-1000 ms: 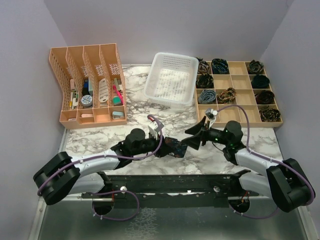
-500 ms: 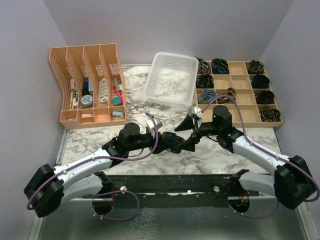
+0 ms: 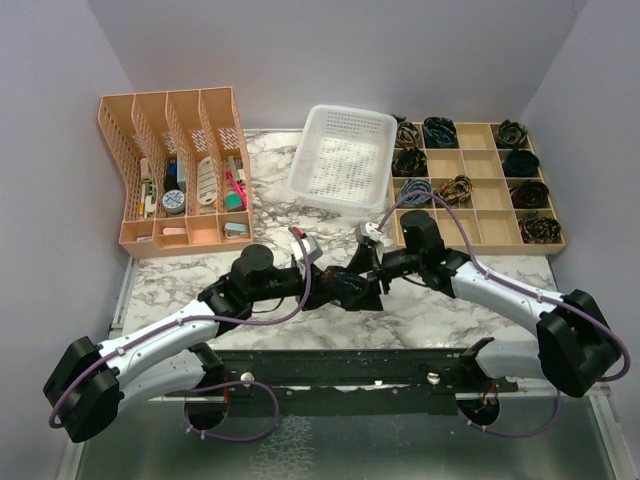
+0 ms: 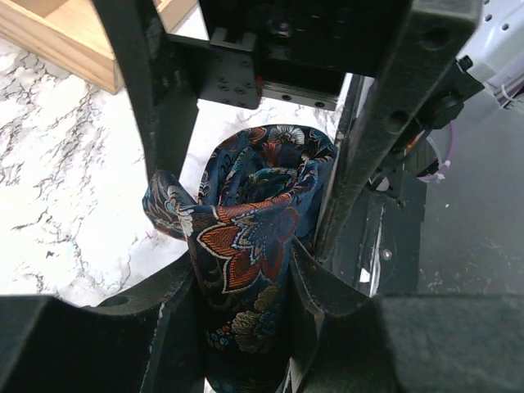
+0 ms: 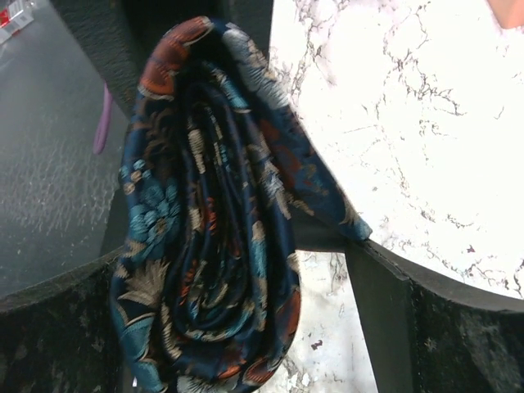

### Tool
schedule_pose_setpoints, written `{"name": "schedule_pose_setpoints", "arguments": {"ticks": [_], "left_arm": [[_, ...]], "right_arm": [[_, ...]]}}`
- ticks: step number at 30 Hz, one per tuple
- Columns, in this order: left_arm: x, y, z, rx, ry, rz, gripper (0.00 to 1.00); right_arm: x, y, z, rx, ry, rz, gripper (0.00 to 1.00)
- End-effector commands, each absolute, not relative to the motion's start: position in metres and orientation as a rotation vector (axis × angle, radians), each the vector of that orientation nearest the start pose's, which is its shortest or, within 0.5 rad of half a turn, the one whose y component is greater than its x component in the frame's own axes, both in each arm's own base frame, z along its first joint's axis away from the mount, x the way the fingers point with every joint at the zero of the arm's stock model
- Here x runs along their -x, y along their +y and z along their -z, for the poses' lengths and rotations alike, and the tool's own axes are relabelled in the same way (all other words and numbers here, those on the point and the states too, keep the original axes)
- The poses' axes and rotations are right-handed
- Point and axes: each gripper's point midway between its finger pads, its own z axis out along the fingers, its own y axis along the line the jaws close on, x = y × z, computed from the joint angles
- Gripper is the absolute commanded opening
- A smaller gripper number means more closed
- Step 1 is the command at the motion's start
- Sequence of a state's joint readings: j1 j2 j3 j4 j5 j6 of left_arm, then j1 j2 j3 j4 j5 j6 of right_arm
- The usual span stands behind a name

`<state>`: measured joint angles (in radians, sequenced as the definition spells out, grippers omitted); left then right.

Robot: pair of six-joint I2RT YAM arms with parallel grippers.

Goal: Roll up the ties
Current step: Place the tie in the storage box.

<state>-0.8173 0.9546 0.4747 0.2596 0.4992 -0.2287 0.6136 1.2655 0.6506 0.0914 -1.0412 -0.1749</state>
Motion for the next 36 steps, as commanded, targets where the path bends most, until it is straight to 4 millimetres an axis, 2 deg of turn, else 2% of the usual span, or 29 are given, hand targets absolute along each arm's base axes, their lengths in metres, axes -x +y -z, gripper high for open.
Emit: {"name": "schedule_pose_setpoints", "arguments": {"ticks": [1,6,15,22,24,27,33,36], "left_arm": [[-0.147,-0.302,-0.194,-0.971,1.623,1.216,0.00],[-0.149,-0.303,-0.201,-0.964,1.601,1.211,0.00],[-0.154,-0.302,-0.207,-0.948,1.582,1.185,0.00],[-0.157,-0.299,-0.208,-0.919,1.579,1.160,0.00],[-0.157,-0.298,-0.208,-0.920,1.577,1.159,0.00],[-0.156,-0.296,-0.207,-0.915,1.576,1.154,0.00],[-0.156,-0.295,-0.209,-0.906,1.571,1.154,0.00],[-0.155,-0.296,-0.209,-0.911,1.577,1.166,0.00]], "right_arm": [[-0.165,0.303,-0.159,1.353,1.605,-1.370,0.96],[-0.165,0.309,-0.151,1.345,1.671,-1.410,0.89],[-0.155,0.317,-0.150,1.344,1.687,-1.486,0.88],[-0.146,0.315,-0.146,1.372,1.699,-1.514,0.87],[-0.143,0.314,-0.148,1.379,1.681,-1.516,0.81],[-0.145,0.314,-0.153,1.363,1.660,-1.500,0.65],[-0.143,0.313,-0.161,1.356,1.626,-1.497,0.49],[-0.140,0.314,-0.166,1.358,1.603,-1.519,0.30]]}}
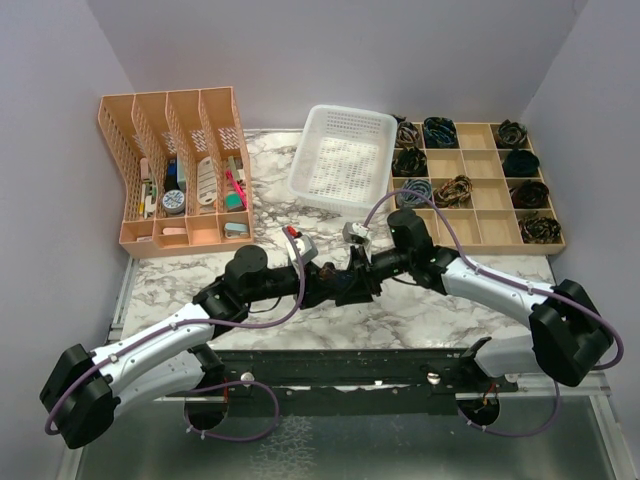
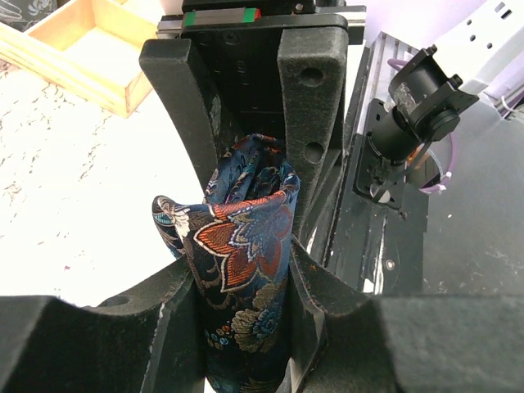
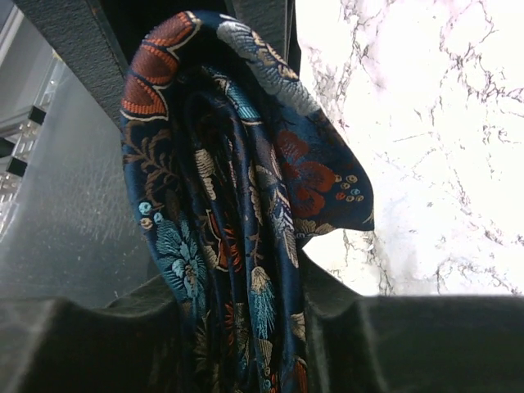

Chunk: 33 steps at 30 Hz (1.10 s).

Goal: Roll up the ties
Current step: Place the tie in the storage box.

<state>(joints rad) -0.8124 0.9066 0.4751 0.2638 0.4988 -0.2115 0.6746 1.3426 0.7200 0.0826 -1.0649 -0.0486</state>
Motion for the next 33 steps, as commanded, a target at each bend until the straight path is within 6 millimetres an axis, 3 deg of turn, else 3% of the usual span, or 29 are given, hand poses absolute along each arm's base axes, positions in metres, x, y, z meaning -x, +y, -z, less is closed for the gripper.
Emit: {"name": "schedule_pose_setpoints", "arguments": {"ticks": [1,8,12,16,19,22,24,28,33], "left_arm": [[-0.155,-0.296,-0.209,-0.909,1.577,1.164,0.00],[-0.158,-0.295,-0.212,-0.879,1.581,1.154,0.01],[-0.164,-0.294,-0.212,-0.841,1.609,1.138,0.23],[-0.171,-0.290,-0.211,-0.785,1.653,1.108,0.55],[-0.176,-0.284,-0.215,-0.727,1.668,1.078,0.69],[-0.184,-0.273,-0.218,-0.655,1.686,1.029,0.97],[-0.191,-0.264,-0.217,-0.605,1.708,0.986,0.99],[-0.202,-0.244,-0.216,-0.481,1.734,0.908,0.99],[-0.212,-0.221,-0.216,-0.349,1.775,0.801,0.99]], "right_arm": [[-0.140,0.314,-0.166,1.355,1.606,-1.524,0.26],[-0.139,0.313,-0.164,1.366,1.638,-1.536,0.06],[-0.143,0.314,-0.164,1.352,1.650,-1.522,0.01],[-0.150,0.316,-0.158,1.330,1.712,-1.490,0.00],[-0.160,0.317,-0.146,1.300,1.778,-1.433,0.01],[-0.169,0.317,-0.138,1.267,1.835,-1.382,0.01],[-0.174,0.318,-0.137,1.244,1.853,-1.359,0.01],[-0.203,0.314,-0.133,1.112,1.947,-1.185,0.01],[-0.265,0.281,-0.142,0.844,2.060,-0.815,0.01]]}}
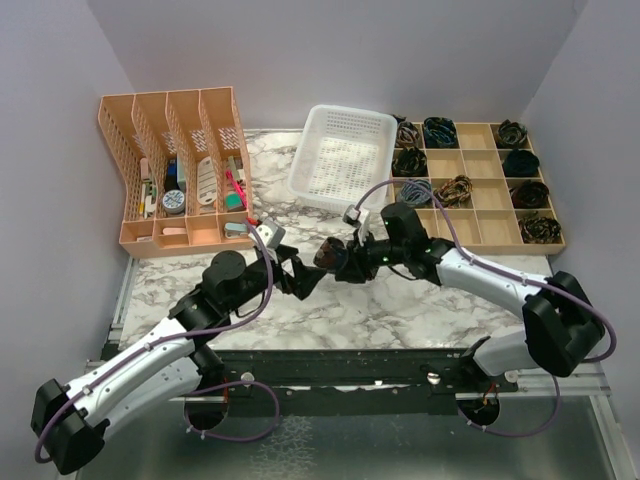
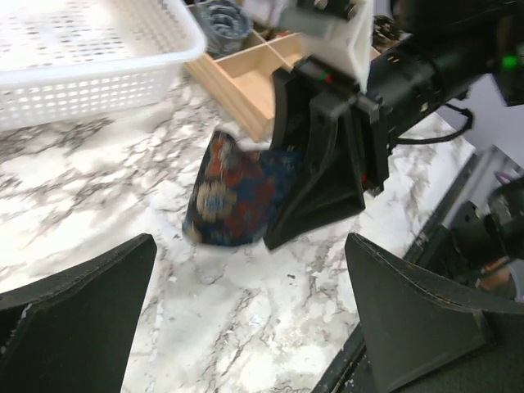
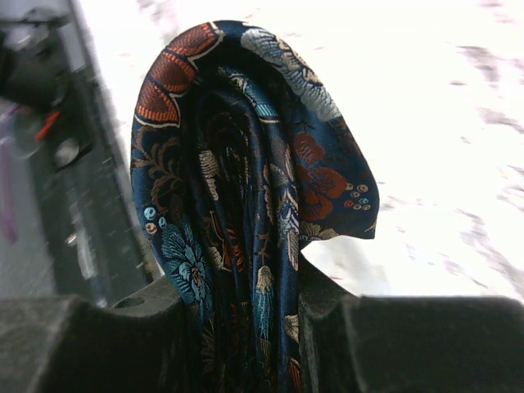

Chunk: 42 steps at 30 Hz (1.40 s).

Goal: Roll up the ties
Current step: Place the tie in the storage box.

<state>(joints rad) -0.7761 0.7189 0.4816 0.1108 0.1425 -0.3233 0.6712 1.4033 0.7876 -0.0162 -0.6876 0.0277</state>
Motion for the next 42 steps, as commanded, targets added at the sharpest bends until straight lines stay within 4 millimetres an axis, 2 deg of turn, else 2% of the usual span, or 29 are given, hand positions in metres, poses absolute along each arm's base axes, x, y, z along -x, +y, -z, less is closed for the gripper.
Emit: {"name": "schedule_pose_setpoints", "arguments": {"ticks": [1,4,6,8,9,11,19,23,25,33,42], "left_arm": [[-0.213,-0.218,-0.214,-0.341,1.791,0.783,0.99],[-0.215,-0.210,-0.210,-0.296,1.820,0.750,0.99],[-0.215,-0.209,-0.208,-0.271,1.830,0.755,0.99],[-0.215,-0.208,-0.203,-0.242,1.849,0.759,0.99],[-0.214,-0.207,-0.201,-0.228,1.858,0.764,0.99],[-0.214,-0.204,-0.195,-0.196,1.876,0.761,0.99],[-0.210,-0.195,-0.184,-0.178,1.909,0.727,0.99],[-0.208,-0.196,-0.182,-0.187,1.919,0.732,0.99],[-0.208,-0.196,-0.182,-0.184,1.922,0.733,0.99],[-0.211,-0.195,-0.175,-0.166,1.952,0.708,0.99],[-0.230,-0.189,-0.182,-0.176,1.998,0.621,0.99]], "right_arm": [[-0.280,0.270,-0.148,0.774,2.071,-0.741,0.01],[-0.326,0.223,-0.161,0.513,2.115,-0.503,0.01],[-0.349,0.195,-0.173,0.378,2.110,-0.413,0.01],[-0.365,0.167,-0.179,0.270,2.117,-0.312,0.01],[-0.369,0.151,-0.180,0.200,2.131,-0.243,0.01],[-0.373,0.131,-0.181,0.092,2.143,-0.168,0.01],[-0.363,0.103,-0.158,-0.213,2.176,-0.082,0.01],[-0.363,0.081,-0.151,-0.329,2.185,0.037,0.00],[-0.365,0.064,-0.149,-0.396,2.190,0.097,0.00],[-0.394,-0.006,-0.147,-0.621,2.161,0.166,0.01],[-0.430,-0.051,-0.138,-0.828,2.123,0.266,0.01]]}}
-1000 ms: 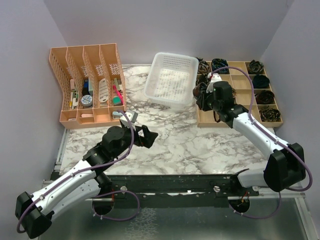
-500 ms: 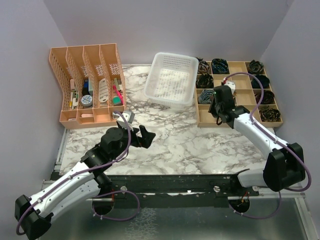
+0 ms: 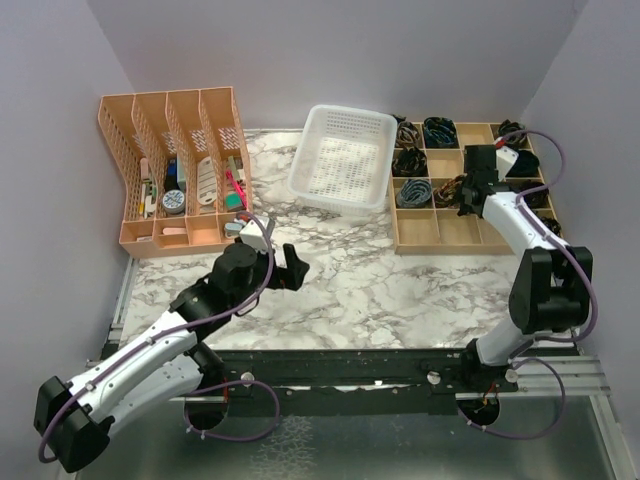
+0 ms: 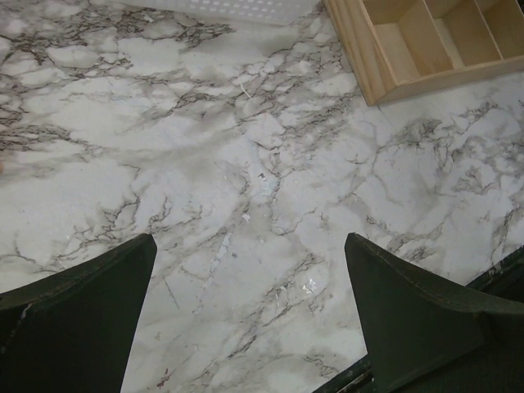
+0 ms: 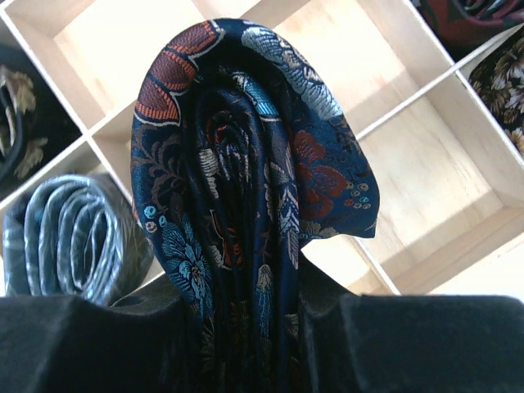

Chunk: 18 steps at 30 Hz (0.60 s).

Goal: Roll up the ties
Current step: Place the tie in the storage box.

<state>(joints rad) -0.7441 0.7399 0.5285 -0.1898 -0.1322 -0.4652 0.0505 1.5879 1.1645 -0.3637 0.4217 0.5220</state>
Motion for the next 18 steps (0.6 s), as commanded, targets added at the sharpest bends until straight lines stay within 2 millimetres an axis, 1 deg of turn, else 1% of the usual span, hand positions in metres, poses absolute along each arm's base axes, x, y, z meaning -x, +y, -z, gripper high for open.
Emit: {"name": "schedule_pose_setpoints", "arguments": {"ticks": [1,4,6,7,8,12,14,16,18], "left_arm": [[-0.233,-0.188,-0.183,-0.169,1.999,0.624,0.99],[-0.241,-0.185,-0.182,-0.153,2.006,0.623,0.99],[-0.246,-0.183,-0.180,-0.152,2.020,0.619,0.99],[-0.250,-0.181,-0.178,-0.146,2.032,0.614,0.99],[-0.253,-0.180,-0.177,-0.143,2.042,0.611,0.99],[-0.266,-0.176,-0.178,-0.133,2.050,0.619,0.99],[-0.271,-0.174,-0.179,-0.122,2.054,0.632,0.99],[-0.277,-0.172,-0.177,-0.111,2.064,0.640,0.99],[-0.280,-0.169,-0.177,-0.110,2.072,0.641,0.99]], "right_arm": [[-0.433,-0.054,-0.137,-0.834,2.125,0.276,0.01],[-0.441,-0.061,-0.134,-0.845,2.130,0.303,0.01],[-0.447,-0.061,-0.130,-0.852,2.139,0.301,0.00],[-0.448,-0.070,-0.129,-0.877,2.133,0.309,0.00],[-0.451,-0.071,-0.129,-0.877,2.134,0.295,0.00],[-0.471,-0.059,-0.129,-0.839,2.160,0.198,0.00],[-0.474,-0.062,-0.133,-0.869,2.150,0.217,0.01],[-0.472,-0.072,-0.137,-0.901,2.121,0.269,0.00],[-0.468,-0.081,-0.135,-0.928,2.117,0.290,0.01]]}}
